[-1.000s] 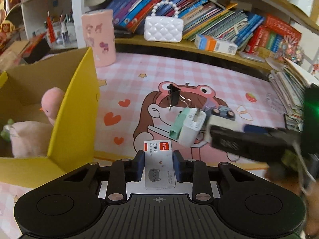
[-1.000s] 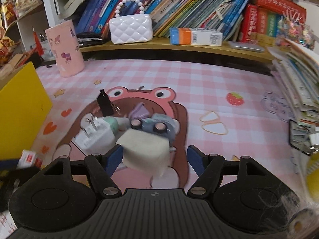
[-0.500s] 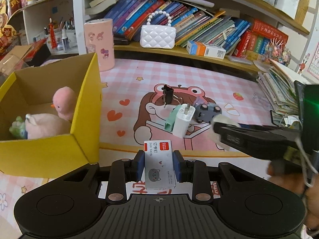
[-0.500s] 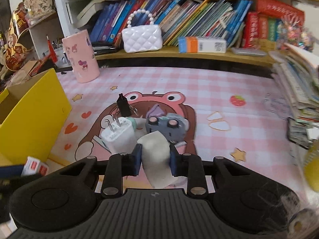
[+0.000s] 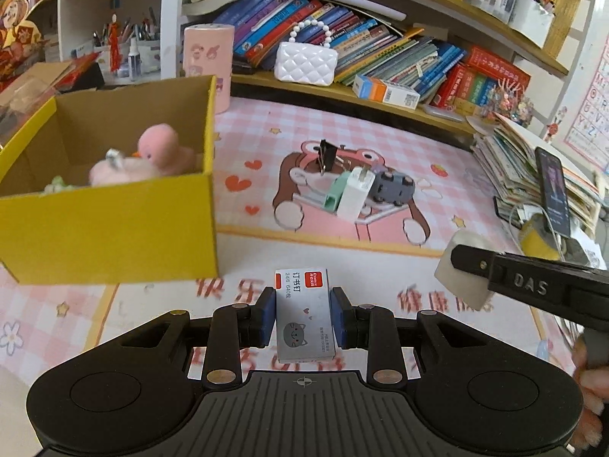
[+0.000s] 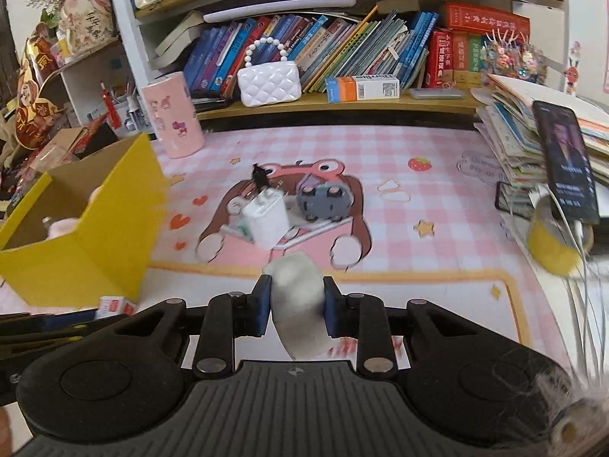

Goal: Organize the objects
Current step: 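Carry the card and eraser over the yellow box with both grippers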

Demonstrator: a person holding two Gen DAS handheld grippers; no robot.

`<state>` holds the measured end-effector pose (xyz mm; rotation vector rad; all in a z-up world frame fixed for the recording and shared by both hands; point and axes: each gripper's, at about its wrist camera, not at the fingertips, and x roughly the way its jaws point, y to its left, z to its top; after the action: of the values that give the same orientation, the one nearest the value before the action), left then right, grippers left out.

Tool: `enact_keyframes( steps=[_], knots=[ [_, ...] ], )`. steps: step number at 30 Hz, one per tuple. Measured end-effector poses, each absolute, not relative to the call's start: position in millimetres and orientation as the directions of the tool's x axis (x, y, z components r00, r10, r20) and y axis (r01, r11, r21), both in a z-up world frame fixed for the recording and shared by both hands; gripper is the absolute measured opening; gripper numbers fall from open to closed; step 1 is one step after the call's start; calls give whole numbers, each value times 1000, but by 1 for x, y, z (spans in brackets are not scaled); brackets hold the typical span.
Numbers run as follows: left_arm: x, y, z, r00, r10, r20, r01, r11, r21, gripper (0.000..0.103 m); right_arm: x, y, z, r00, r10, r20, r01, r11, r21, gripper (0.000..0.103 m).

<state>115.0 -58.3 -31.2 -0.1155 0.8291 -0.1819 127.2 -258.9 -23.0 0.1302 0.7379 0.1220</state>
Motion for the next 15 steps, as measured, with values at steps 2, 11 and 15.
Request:
enact_keyframes(
  steps=[2,11,15],
  knots=[
    [105,-49,-31,661,-217,-719,126,976,-179,29,112,-248,-22,724,155,-672,-63,985,159,25],
    [63,3,-30,660,-224,-717,120,974,-193,29,60,-184,-22,680,173,-712,-121,985,124,25],
    [45,28,-31,659,-214,-721,107,976,-192,29,44,-157,-23,667,189,-721,-143,982,125,25]
  ],
)
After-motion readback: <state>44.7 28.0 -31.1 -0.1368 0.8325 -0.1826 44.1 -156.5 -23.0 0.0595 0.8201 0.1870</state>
